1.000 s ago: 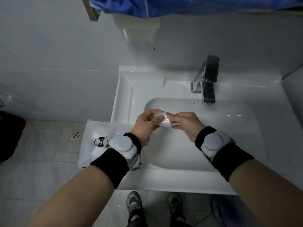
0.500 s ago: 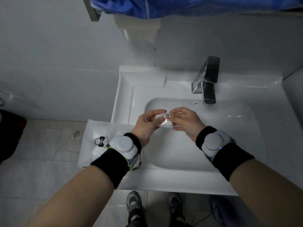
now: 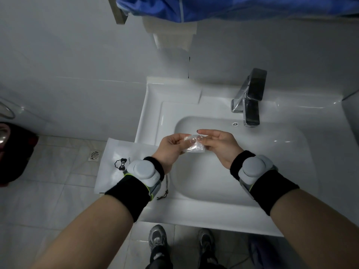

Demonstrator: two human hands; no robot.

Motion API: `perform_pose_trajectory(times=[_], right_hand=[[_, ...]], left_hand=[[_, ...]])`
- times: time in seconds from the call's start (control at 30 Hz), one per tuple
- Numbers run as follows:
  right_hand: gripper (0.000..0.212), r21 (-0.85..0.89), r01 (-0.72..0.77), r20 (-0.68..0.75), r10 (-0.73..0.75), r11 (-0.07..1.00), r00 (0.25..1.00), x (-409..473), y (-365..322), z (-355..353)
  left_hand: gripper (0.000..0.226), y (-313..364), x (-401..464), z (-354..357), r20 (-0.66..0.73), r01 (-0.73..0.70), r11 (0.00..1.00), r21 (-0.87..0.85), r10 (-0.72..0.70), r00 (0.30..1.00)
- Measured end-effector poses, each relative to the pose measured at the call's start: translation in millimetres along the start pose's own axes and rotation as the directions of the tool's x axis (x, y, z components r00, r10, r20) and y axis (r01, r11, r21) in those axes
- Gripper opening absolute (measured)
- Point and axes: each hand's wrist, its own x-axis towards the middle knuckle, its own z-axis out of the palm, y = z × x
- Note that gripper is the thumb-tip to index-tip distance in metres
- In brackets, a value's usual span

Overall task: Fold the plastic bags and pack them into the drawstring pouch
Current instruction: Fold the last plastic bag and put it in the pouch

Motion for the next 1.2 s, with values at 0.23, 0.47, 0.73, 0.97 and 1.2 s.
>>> perform_pose_trajectory(times=[0.23, 0.47, 0.73, 0.97, 1.2], right_hand=[[0.024, -0.122, -0.125, 0.170, 0.145, 0.985, 0.975, 1.9, -3.1, -1.8], [0.027, -0.161, -0.114, 0.015, 0.118, 0.980, 0.993, 3.6, 5.7, 5.8], [0.020, -0.242, -0.138, -0.020, 0.137, 0.960, 0.990, -1.4, 28.2, 14.9], [0.013, -0.295, -0.134, 0.018, 0.146, 0.946, 0.989, -3.7, 34.3, 18.5], [0.010, -0.325, -0.148, 0.002, 0.157, 0.934, 0.988, -8.7, 37.7, 17.2]], left_hand=[[0.007, 3.4, -11.8, -4.1, -0.063, -0.036, 0.999, 0.000, 0.036, 0.997], [0.018, 4.2, -31.6, -14.8, -0.297, -0.105, 0.994, 0.044, 0.113, 0.948], [0.058, -38.4, -49.7, -27.1, -0.361, 0.029, 0.679, 0.734, 0.354, 0.863], [0.066, -52.6, -53.1, -28.5, -0.389, 0.153, 0.592, 0.791, 0.294, 0.873], [0.046, -52.7, -54.5, -32.6, -0.427, 0.177, 0.664, 0.726, 0.234, 0.874]])
